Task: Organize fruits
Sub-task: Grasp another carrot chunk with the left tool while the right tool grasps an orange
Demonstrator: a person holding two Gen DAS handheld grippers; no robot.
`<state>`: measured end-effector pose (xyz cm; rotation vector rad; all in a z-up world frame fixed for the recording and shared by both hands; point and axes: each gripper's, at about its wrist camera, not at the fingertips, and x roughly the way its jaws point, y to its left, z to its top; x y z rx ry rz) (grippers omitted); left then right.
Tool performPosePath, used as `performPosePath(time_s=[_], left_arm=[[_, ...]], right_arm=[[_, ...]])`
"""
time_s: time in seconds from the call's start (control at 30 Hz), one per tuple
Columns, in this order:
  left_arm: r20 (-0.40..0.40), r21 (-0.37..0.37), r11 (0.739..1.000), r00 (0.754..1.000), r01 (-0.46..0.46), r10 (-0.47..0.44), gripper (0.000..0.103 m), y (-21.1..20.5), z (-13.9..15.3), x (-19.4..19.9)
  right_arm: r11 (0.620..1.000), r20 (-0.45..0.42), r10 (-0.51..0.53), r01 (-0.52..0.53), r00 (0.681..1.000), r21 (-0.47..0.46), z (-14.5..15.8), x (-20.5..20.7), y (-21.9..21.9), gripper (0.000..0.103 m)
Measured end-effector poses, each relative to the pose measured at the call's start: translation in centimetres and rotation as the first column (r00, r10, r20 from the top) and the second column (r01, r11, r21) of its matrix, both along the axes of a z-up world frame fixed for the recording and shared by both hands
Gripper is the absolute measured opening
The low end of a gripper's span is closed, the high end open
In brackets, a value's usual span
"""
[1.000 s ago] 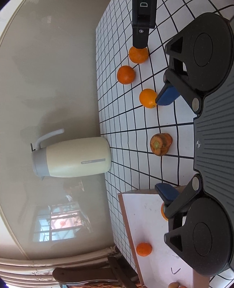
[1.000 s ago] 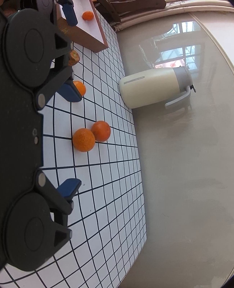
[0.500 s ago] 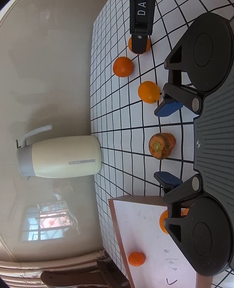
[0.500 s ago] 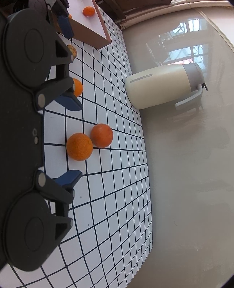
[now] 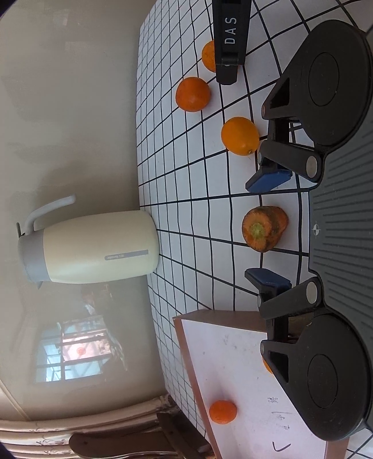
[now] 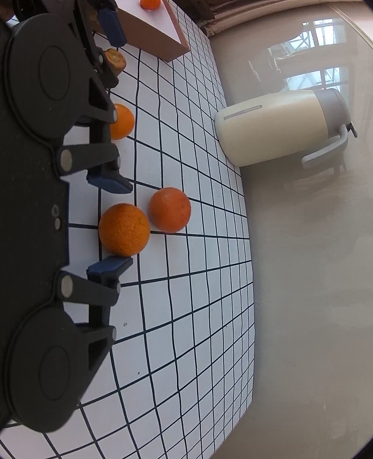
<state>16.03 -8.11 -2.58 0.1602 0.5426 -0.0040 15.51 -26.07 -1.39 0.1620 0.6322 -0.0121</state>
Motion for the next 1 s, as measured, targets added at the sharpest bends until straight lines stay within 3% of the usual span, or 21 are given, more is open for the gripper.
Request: performPosePath(time_s=[0.1, 0.33, 0.6, 0.77, 0.87, 1.0], left_arm=[[0.001, 0.006, 1.000, 1.000, -0.011, 0.011, 0.055, 0.0, 0.1, 0.0], [0.018, -0.001, 0.999, 0.999, -0.044, 0.044, 0.040, 0.6, 0.1, 0.0], [-0.005, 0.093, 0.995, 0.999, -0.037, 0.038, 0.043, -0.5, -0.3, 0.2], [-0.001, 0.067, 0.996, 0.999, -0.052, 0.052, 0.043, -0.3, 0.0, 0.1], [0.002, 0.113, 0.990, 0.997, -0.079, 0.079, 0.043, -1.0, -0.2, 0.0], [-0.002, 0.117, 0.989, 0.996, -0.094, 0.095, 0.043, -1.4, -0.2, -0.2]], right_arm=[[1.000, 0.003, -0.005, 0.005, 1.000, -0.014, 0.0, 0.0, 0.2, 0.031], [1.000, 0.007, 0.002, -0.001, 1.000, -0.022, 0.0, -0.2, 0.4, 0.030], [1.000, 0.009, 0.013, -0.013, 1.000, 0.000, 0.0, -0.4, 0.3, 0.030], [1.000, 0.009, 0.028, -0.028, 1.000, 0.003, 0.1, -0.4, 0.6, 0.030], [0.999, 0.010, 0.035, -0.035, 0.999, 0.006, 0.1, -0.5, 0.7, 0.030], [0.999, 0.011, 0.042, -0.042, 0.999, 0.006, 0.1, -0.6, 0.7, 0.030]])
